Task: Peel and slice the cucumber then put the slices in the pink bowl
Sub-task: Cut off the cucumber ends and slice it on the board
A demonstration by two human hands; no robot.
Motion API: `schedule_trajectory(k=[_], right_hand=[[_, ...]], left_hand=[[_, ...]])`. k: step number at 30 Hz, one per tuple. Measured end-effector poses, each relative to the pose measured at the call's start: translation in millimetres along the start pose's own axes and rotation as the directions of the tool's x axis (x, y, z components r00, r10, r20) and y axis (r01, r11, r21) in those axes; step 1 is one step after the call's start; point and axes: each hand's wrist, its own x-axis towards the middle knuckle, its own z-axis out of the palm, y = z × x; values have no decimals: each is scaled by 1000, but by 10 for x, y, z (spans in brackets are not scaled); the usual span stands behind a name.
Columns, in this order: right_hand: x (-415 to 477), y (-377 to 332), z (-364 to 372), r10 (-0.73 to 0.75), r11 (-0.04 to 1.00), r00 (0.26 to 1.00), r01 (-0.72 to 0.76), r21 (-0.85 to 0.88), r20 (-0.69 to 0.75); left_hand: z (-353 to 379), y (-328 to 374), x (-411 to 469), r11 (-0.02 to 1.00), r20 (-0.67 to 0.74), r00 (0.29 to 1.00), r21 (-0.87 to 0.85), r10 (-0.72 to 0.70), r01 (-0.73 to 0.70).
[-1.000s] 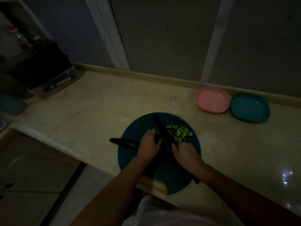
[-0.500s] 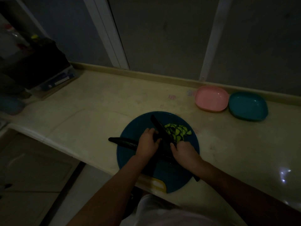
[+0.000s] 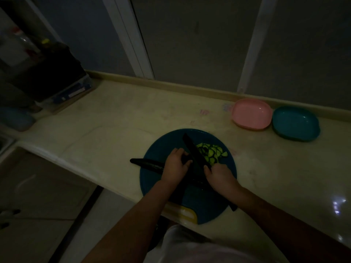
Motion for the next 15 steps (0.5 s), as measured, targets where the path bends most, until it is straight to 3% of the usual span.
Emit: schedule_trajectory(k=[15], right_hand=[[-61, -14, -19, -57, 998, 998, 57, 17, 11]], left_hand=[[-11, -22, -10, 1000, -24, 1000, -12, -15, 15]])
